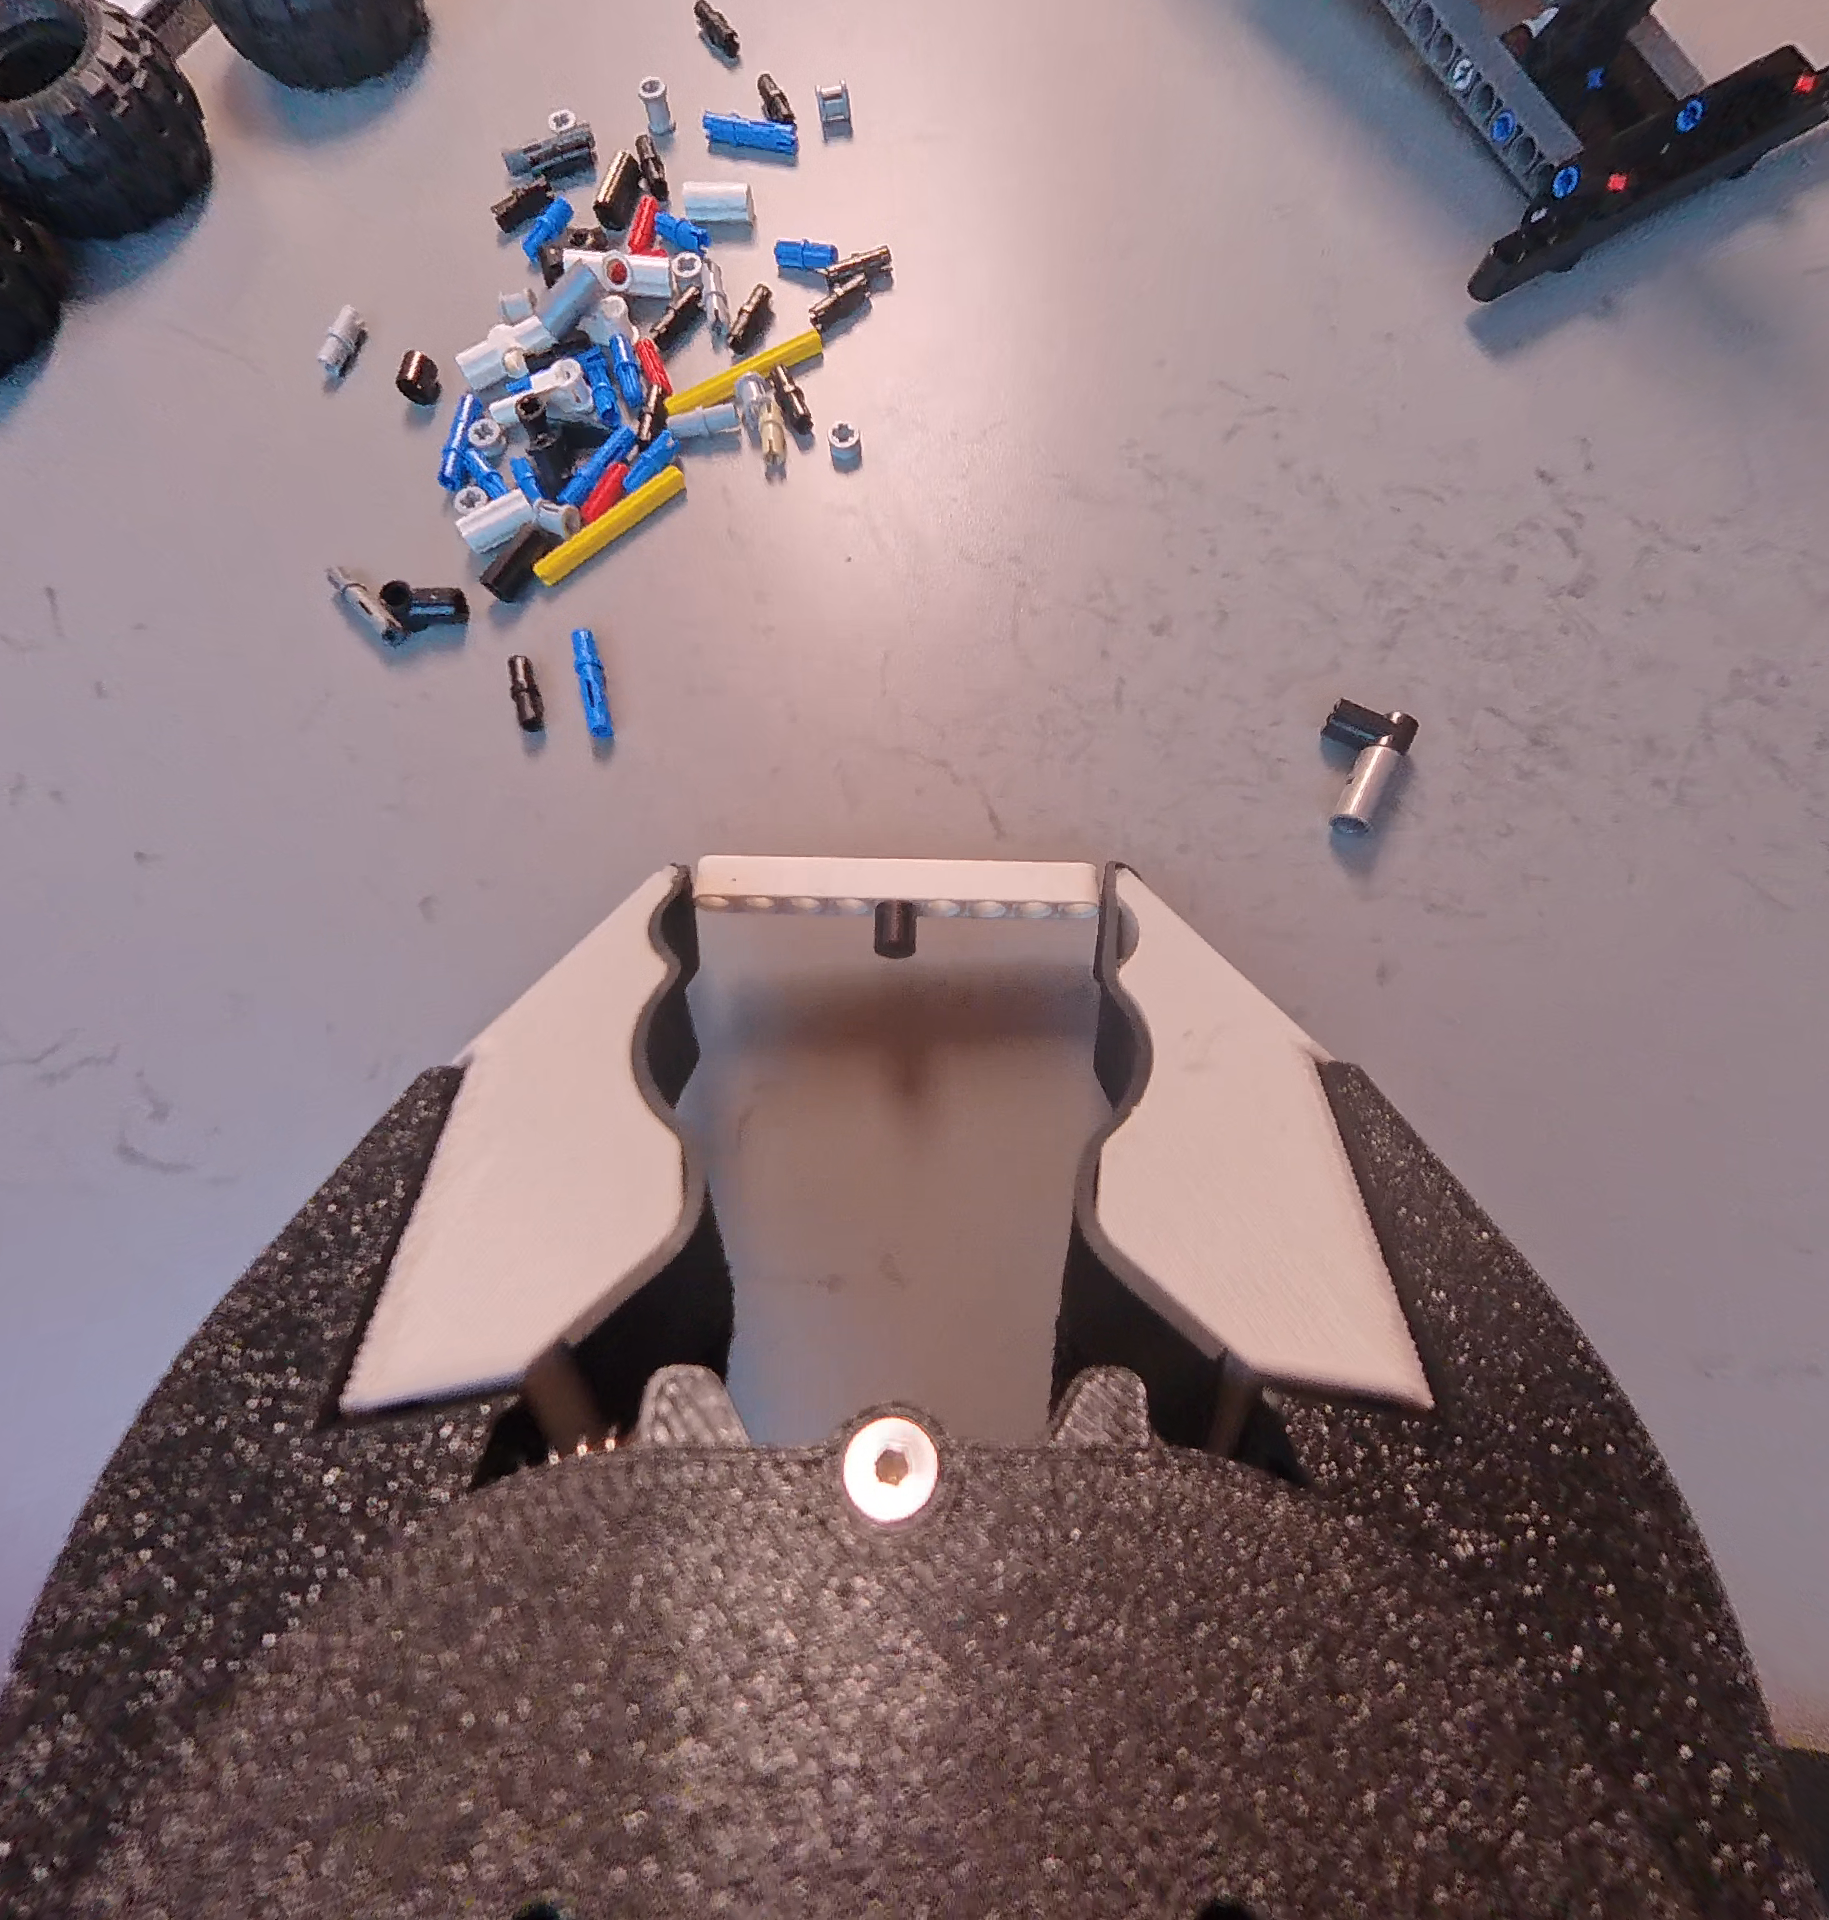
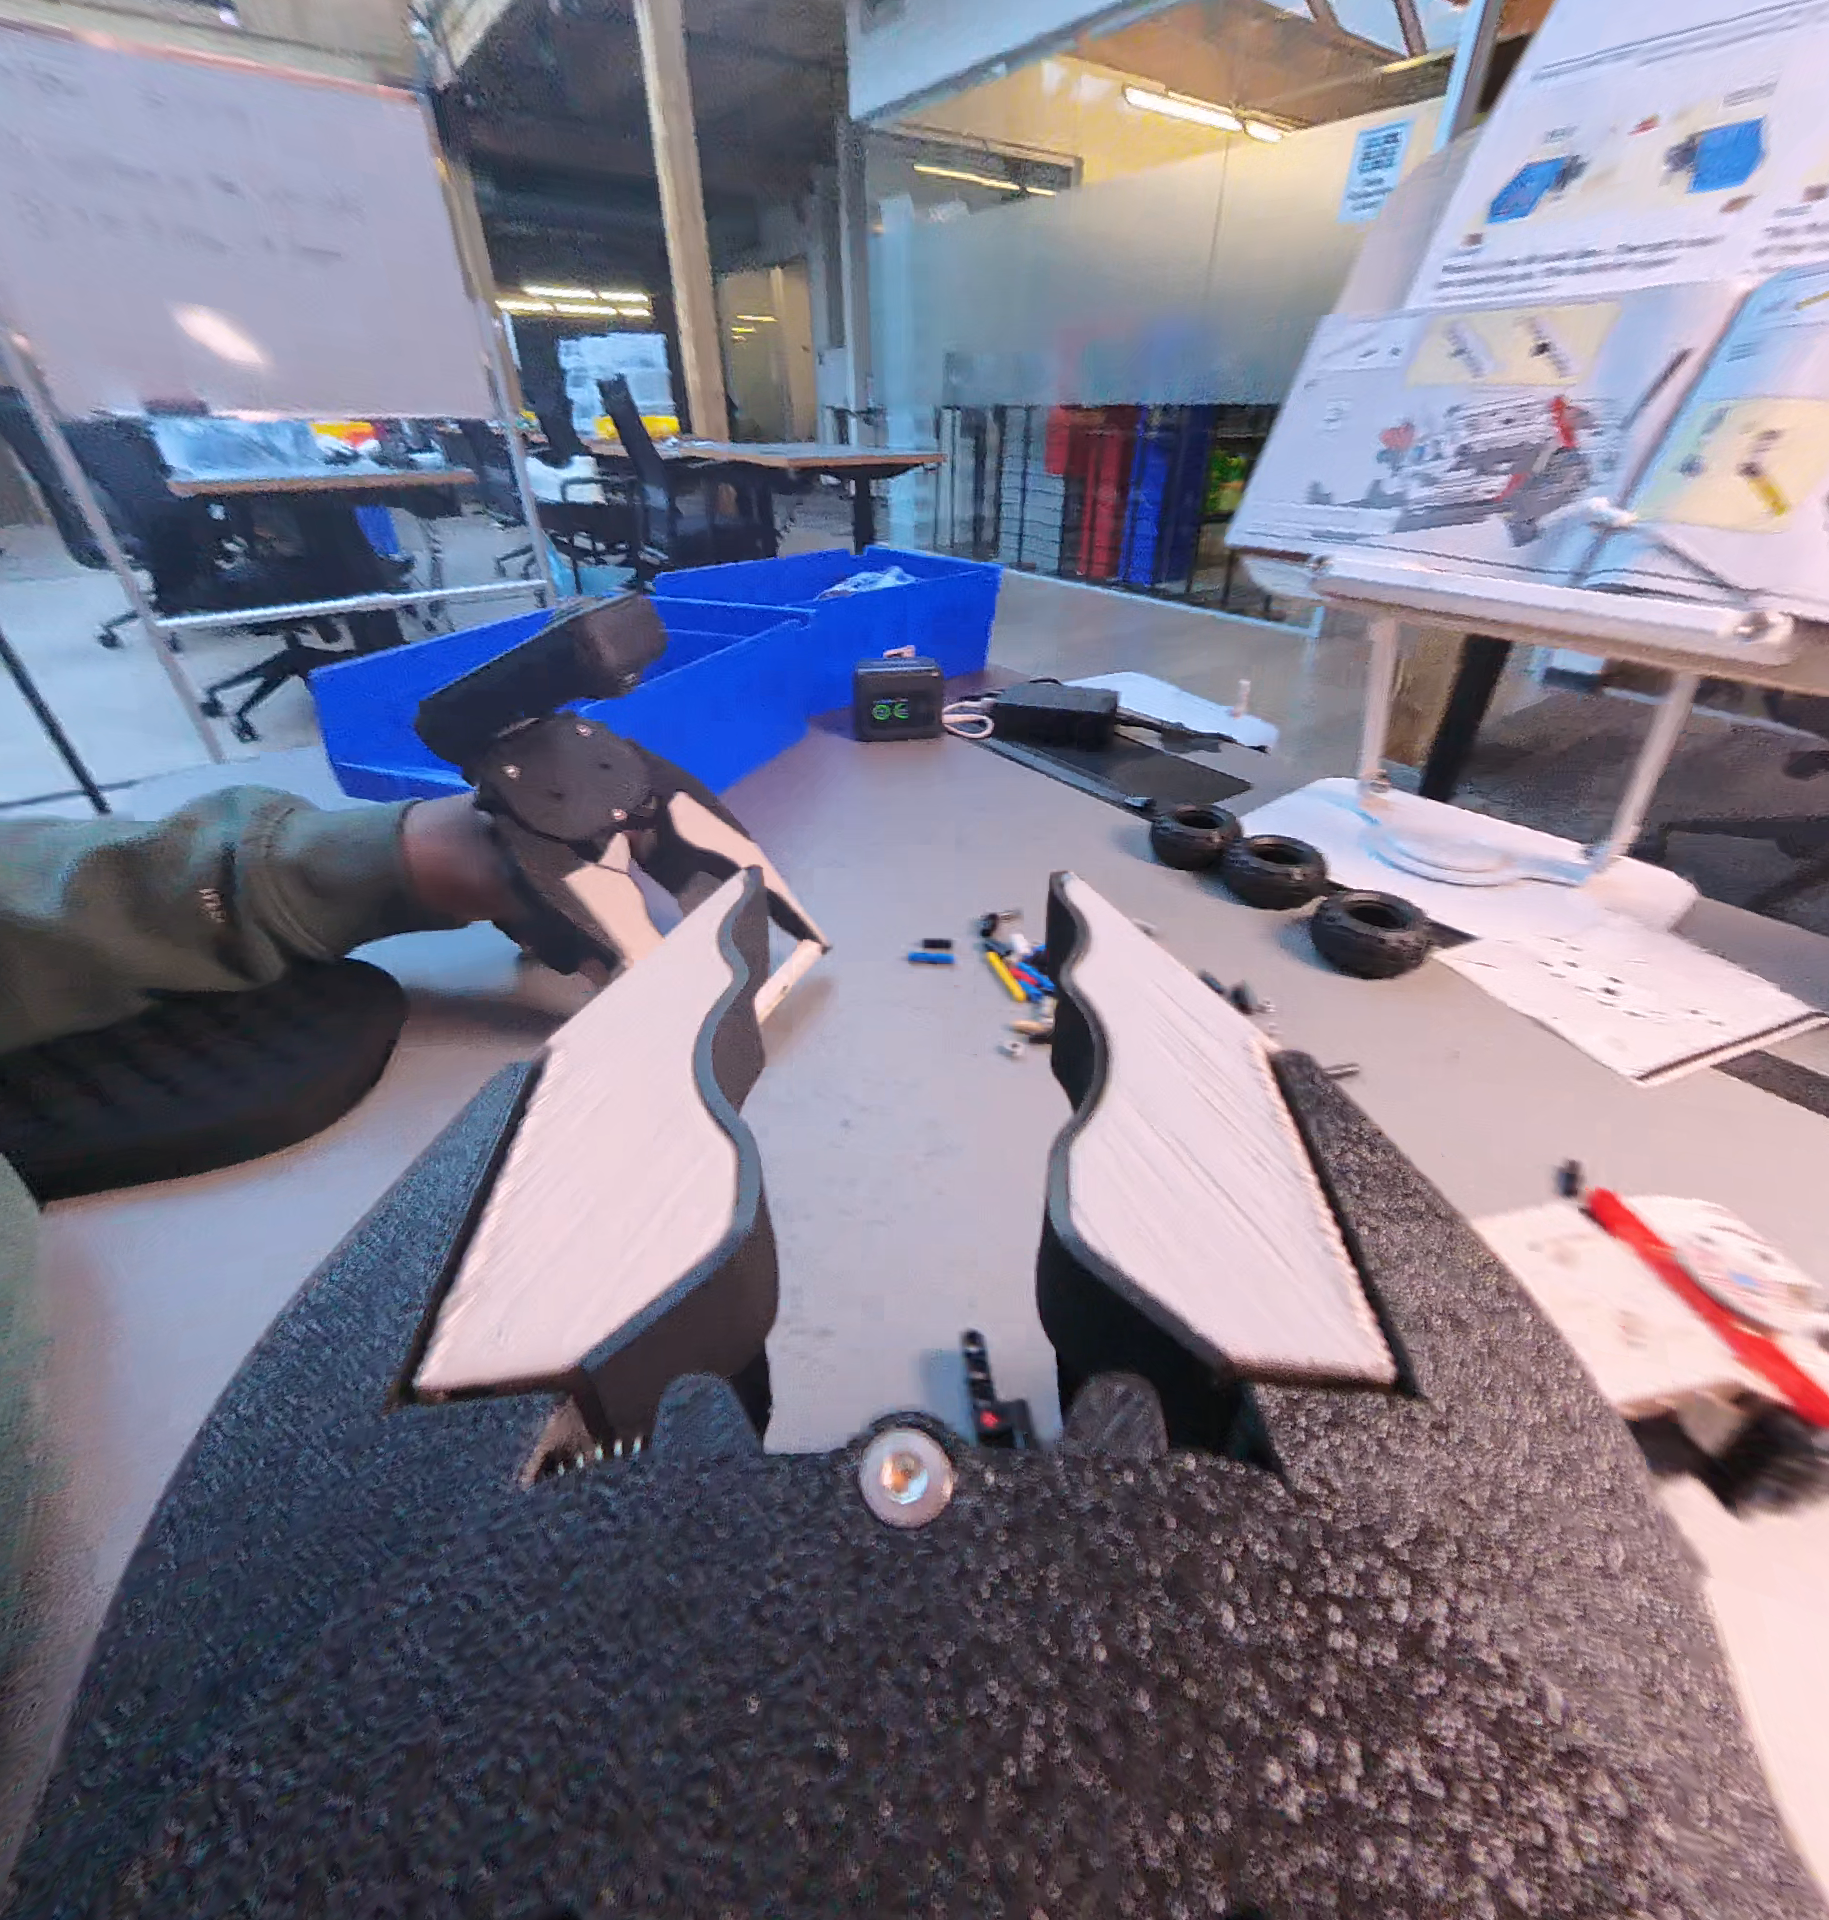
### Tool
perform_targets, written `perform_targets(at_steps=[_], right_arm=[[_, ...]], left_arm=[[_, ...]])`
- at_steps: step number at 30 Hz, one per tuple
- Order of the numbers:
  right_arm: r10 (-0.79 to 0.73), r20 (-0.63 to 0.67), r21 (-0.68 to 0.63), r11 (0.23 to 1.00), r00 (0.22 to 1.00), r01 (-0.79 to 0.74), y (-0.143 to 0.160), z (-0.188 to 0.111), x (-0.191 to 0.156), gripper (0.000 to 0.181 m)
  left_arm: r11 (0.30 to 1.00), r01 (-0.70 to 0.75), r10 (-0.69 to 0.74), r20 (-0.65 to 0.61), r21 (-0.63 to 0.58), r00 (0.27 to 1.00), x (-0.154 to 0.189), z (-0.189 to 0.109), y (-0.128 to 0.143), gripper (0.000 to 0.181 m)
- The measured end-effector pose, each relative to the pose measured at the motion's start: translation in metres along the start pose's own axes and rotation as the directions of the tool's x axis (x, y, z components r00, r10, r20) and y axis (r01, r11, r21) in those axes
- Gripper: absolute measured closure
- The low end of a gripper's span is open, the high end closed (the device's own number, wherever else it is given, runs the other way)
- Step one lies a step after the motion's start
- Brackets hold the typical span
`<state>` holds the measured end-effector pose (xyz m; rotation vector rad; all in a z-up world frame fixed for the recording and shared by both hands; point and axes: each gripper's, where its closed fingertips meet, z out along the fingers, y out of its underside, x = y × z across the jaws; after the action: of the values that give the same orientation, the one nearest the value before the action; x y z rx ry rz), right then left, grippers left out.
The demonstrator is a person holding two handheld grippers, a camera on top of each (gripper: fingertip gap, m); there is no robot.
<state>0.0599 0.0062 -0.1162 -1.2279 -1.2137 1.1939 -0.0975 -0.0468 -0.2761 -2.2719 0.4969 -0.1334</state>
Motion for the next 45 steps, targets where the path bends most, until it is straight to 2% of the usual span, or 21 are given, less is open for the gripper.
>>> perform_targets(at_steps=[3,8,12,14,18,22,24,26,32,37,40,45], right_arm=[[-0.074,0.075,-0.059,0.995,0.994,0.078,0.028,0.018,-0.027,0.128],[-0.071,0.167,-0.100,0.991,0.983,0.089,0.055,0.022,-0.055,0.134],[-0.089,0.163,-0.114,0.987,0.983,0.109,0.059,0.022,-0.055,0.136],[-0.080,0.164,-0.121,0.988,0.983,0.100,0.060,0.022,-0.055,0.137],[-0.089,0.173,-0.149,0.982,0.981,0.115,0.068,0.024,-0.056,0.140],[-0.104,0.201,-0.181,0.973,0.974,0.141,0.077,0.026,-0.063,0.143],[-0.106,0.213,-0.199,0.969,0.971,0.149,0.082,0.028,-0.066,0.144],[-0.107,0.222,-0.217,0.964,0.969,0.156,0.087,0.029,-0.067,0.145],[-0.128,0.233,-0.249,0.950,0.964,0.187,0.093,0.032,-0.070,0.146],[-0.136,0.225,-0.257,0.947,0.965,0.194,0.095,0.033,-0.068,0.147],[-0.143,0.209,-0.266,0.944,0.967,0.197,0.096,0.033,-0.064,0.147],[-0.153,0.200,-0.274,0.939,0.968,0.206,0.097,0.032,-0.062,0.148]], left_arm=[[1.000,-0.021,0.021,0.007,-0.012,1.000,0.004,0.003,-0.001,0.104],[0.999,-0.028,0.029,-0.031,0.038,0.999,0.009,-0.006,-0.010,0.103],[0.996,-0.092,0.093,-0.045,0.023,0.995,0.006,-0.017,0.000,0.142],[0.989,-0.150,0.150,-0.031,-0.001,0.988,0.006,-0.017,0.008,0.154],[0.974,-0.227,0.227,0.041,-0.011,0.973,0.000,-0.010,0.005,0.141],[0.938,-0.347,0.346,0.005,0.011,0.938,0.003,-0.003,0.000,0.140],[0.946,-0.324,0.324,-0.065,0.014,0.944,0.006,-0.001,0.001,0.147],[0.970,-0.243,0.241,-0.136,0.001,0.961,0.010,0.000,0.004,0.154],[0.983,-0.171,0.155,-0.198,-0.062,0.968,0.030,-0.002,0.005,0.165],[0.995,0.054,-0.077,-0.269,-0.089,0.960,0.052,-0.003,-0.007,0.165],[0.998,0.043,-0.053,-0.216,-0.049,0.975,0.053,-0.004,-0.017,0.147],[0.984,-0.179,0.176,-0.233,0.006,0.957,0.084,-0.008,-0.024,0.159]])
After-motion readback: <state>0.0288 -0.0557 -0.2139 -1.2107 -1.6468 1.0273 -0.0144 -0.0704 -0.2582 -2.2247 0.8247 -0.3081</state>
